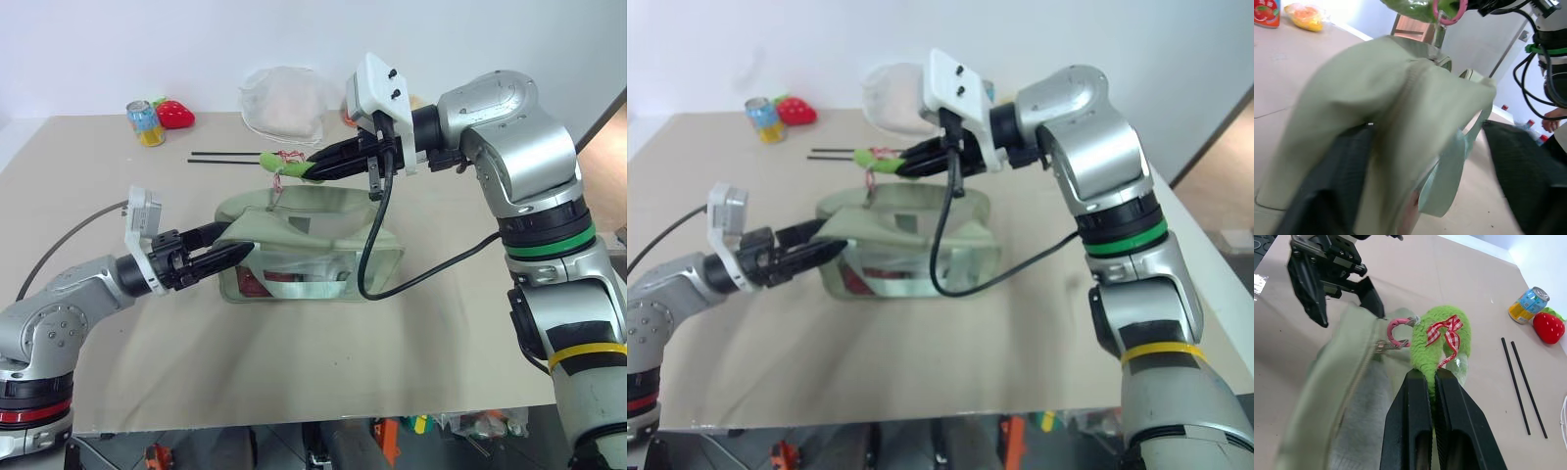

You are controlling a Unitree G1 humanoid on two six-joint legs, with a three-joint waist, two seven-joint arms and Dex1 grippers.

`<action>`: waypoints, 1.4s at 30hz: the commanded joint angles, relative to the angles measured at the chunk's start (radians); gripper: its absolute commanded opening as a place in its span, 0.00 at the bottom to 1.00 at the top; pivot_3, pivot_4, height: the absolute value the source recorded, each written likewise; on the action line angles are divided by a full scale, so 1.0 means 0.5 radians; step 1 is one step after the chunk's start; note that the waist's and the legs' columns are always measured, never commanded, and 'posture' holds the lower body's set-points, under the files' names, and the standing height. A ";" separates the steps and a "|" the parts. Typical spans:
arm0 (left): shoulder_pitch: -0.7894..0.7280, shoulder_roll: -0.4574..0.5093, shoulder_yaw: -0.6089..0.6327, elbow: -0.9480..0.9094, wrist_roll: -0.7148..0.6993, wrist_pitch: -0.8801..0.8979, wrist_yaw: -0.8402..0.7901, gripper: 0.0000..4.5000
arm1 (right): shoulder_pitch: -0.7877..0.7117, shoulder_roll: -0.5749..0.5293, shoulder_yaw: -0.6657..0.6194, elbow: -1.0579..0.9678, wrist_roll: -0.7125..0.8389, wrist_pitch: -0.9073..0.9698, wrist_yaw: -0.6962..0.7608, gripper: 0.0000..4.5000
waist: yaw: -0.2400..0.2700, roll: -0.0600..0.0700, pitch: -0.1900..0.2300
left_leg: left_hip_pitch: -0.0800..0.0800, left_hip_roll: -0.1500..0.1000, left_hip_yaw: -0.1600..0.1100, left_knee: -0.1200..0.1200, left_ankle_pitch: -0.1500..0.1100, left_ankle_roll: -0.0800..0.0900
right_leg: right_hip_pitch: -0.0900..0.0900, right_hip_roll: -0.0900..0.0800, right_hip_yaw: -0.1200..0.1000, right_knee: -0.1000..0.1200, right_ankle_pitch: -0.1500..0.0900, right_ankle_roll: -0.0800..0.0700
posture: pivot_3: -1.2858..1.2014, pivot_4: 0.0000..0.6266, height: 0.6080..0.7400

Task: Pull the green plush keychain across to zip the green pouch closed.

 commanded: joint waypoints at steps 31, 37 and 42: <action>0.014 0.015 -0.022 0.047 0.068 -0.063 -0.043 0.01 | -0.325 -0.331 -0.048 0.460 -0.319 -0.503 0.297 0.00 | 0.002 0.000 0.000 | 0.002 -0.001 0.002 0.000 0.000 0.000 | 0.000 -0.002 0.001 0.000 0.000 0.000 | 0.52 0.24 1.00; 0.021 -0.008 -0.034 0.040 0.059 -0.064 -0.015 0.01 | -0.322 -0.338 -0.066 0.431 -0.315 -0.509 0.340 0.00 | 0.004 0.000 0.000 | 0.002 -0.002 0.001 0.000 0.000 0.000 | 0.000 -0.003 0.001 -0.001 0.000 0.000 | 0.52 0.24 1.00; 0.048 -0.026 -0.028 0.009 0.033 -0.057 0.018 0.01 | -0.102 -0.444 -0.035 0.117 -0.244 -0.417 0.503 0.00 | 0.008 0.000 0.000 | 0.002 -0.002 0.001 0.000 0.000 0.000 | 0.000 -0.003 0.000 -0.001 0.000 0.000 | 0.52 0.24 1.00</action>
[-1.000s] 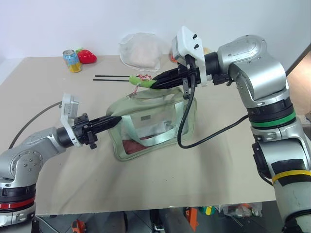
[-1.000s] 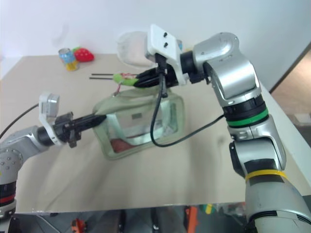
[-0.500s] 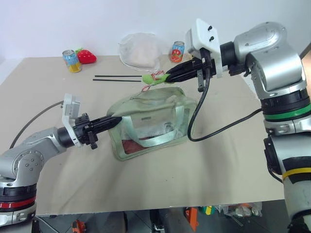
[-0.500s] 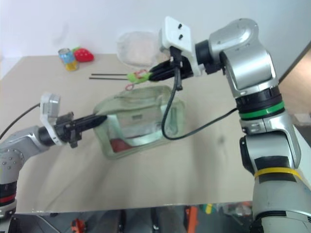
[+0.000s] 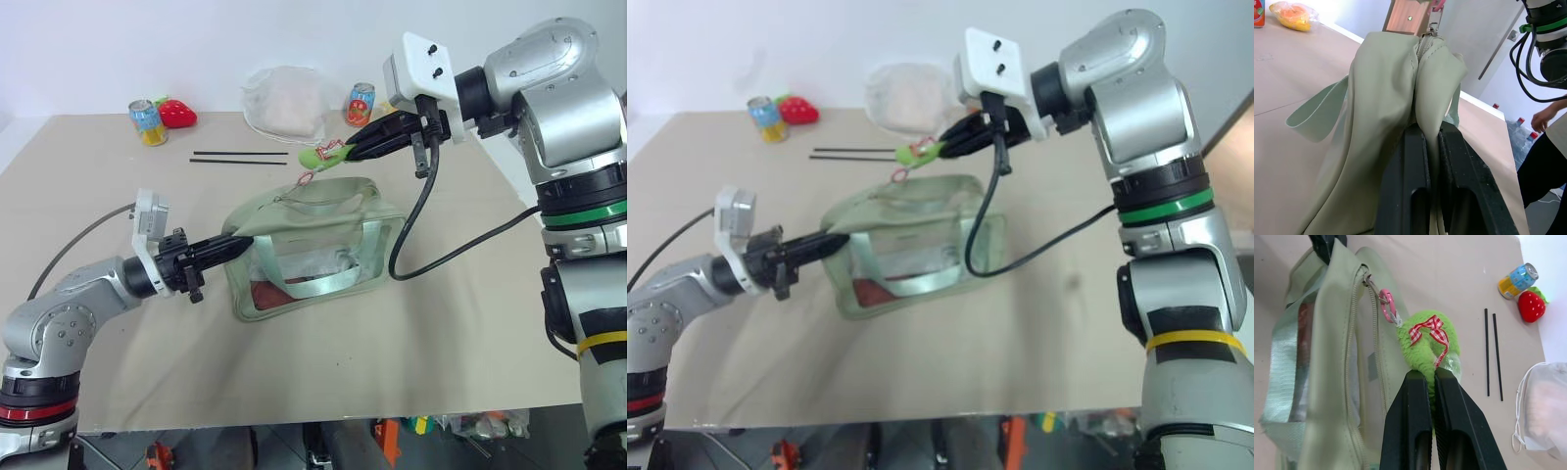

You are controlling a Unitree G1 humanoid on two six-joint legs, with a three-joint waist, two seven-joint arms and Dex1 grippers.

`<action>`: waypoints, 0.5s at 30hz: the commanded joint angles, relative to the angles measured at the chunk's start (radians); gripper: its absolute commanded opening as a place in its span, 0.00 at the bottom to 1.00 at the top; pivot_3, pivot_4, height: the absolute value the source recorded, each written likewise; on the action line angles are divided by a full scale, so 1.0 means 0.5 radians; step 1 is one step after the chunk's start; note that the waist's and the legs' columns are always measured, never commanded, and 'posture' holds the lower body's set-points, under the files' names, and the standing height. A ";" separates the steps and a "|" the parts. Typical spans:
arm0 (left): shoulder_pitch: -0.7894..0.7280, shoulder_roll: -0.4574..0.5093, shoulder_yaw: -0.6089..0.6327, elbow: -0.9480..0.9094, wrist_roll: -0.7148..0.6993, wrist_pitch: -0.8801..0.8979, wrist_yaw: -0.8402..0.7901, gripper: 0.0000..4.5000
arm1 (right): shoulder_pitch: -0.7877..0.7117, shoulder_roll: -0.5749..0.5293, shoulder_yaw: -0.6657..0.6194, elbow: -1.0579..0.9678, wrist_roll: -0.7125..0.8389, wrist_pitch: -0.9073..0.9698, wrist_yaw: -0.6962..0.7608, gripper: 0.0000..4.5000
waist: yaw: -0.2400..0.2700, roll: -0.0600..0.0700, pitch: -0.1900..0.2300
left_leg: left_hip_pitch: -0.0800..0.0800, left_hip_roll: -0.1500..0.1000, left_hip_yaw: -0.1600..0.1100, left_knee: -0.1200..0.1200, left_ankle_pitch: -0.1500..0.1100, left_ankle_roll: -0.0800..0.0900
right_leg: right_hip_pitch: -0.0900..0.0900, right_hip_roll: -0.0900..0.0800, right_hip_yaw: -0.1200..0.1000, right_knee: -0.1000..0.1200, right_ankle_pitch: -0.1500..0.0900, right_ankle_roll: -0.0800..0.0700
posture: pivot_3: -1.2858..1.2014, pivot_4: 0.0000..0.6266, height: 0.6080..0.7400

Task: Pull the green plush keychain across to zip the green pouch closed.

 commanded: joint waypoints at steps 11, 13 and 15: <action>0.087 -0.003 0.073 -0.042 -0.052 0.018 0.083 0.01 | 0.254 -0.256 0.003 -0.095 -0.263 -0.132 -0.125 0.00 | 0.000 0.000 0.000 | 0.000 -0.001 0.000 0.001 0.000 -0.001 | 0.001 0.001 0.000 0.000 0.001 0.001 | 0.52 0.24 1.00; 0.089 -0.004 0.073 -0.046 -0.056 0.021 0.087 0.01 | 0.181 -0.255 -0.004 -0.017 -0.279 -0.161 -0.145 0.00 | 0.000 0.000 0.000 | 0.000 -0.001 0.000 0.002 0.001 -0.002 | 0.002 0.000 0.000 0.000 0.001 0.001 | 0.52 0.24 1.00; 0.091 -0.006 0.074 -0.048 -0.064 0.025 0.094 0.01 | 0.126 -0.284 0.003 0.042 -0.302 -0.215 -0.138 0.00 | 0.000 0.000 0.000 | 0.000 -0.001 0.000 0.002 0.001 -0.002 | 0.001 0.000 0.000 0.000 0.001 0.001 | 0.52 0.24 1.00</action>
